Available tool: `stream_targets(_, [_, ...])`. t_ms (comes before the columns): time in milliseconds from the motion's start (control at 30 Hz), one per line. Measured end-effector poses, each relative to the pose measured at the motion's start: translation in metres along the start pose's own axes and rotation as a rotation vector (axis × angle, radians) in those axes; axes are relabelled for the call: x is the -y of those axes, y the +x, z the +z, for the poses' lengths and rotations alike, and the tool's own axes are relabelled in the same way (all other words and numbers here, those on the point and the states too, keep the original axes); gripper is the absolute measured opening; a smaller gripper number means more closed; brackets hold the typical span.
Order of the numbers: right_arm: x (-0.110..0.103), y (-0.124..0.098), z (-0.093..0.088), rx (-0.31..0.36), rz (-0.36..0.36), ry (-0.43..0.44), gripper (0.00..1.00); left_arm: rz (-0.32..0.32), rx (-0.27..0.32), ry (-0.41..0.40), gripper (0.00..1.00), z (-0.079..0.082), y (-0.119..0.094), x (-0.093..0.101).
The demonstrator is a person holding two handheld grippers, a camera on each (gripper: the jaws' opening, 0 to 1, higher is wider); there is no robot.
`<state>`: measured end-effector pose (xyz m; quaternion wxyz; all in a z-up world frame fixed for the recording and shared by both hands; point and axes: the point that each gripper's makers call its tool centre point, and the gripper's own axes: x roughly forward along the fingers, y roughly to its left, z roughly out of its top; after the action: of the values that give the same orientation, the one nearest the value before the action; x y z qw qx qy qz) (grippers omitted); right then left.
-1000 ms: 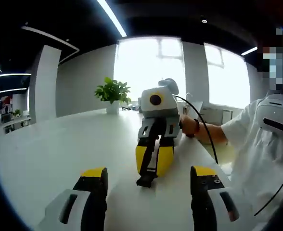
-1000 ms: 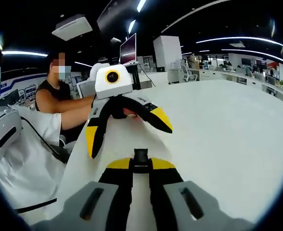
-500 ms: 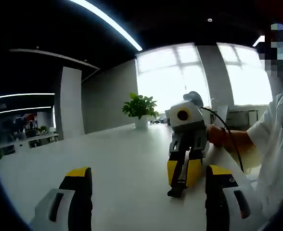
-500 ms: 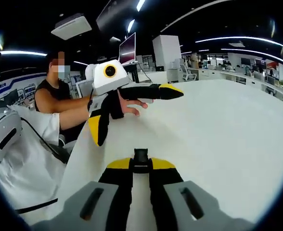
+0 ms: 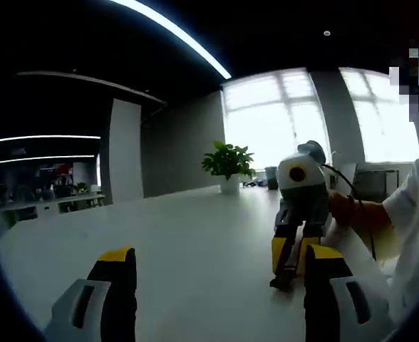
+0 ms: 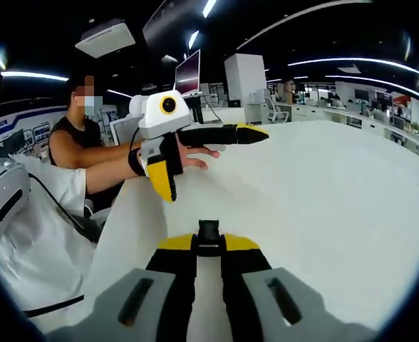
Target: Snap the two parts of the plastic buckle together until the buckle closes and remains connected.
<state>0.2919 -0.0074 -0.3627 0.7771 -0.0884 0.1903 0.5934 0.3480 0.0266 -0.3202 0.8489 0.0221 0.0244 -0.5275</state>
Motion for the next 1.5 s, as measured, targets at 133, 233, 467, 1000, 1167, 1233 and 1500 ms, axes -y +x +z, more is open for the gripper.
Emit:
stream_targets(133, [0.007,-0.002,0.003,0.006,-0.028,0.006,0.11,0.055,0.032,-0.04,0.99,0.004,-0.003,-0.011])
stream_targets(233, [0.004,-0.003,0.003,0.009,-0.041,-0.019,0.11,0.089,0.033,-0.044,0.99,0.004,-0.004,-0.018])
stream_targets(467, [0.008,-0.008,0.007,-0.002,-0.141,-0.04,0.11,0.187,-0.001,0.018,0.99,-0.001,-0.008,-0.031])
stream_targets(1000, [0.016,-0.019,0.012,0.029,-0.297,-0.045,0.11,0.327,0.001,-0.034,0.99,-0.004,-0.016,-0.065])
stream_targets(1167, [0.023,-0.018,0.014,0.022,-0.311,-0.044,0.11,0.333,-0.004,-0.021,0.99,-0.004,-0.018,-0.066])
stream_targets(1233, [0.026,-0.018,0.015,0.011,-0.316,-0.048,0.11,0.342,-0.009,-0.023,0.99,-0.005,-0.019,-0.069])
stream_targets(1500, [0.038,-0.021,0.025,0.01,-0.335,-0.062,0.11,0.347,0.012,-0.036,0.99,-0.002,-0.021,-0.068])
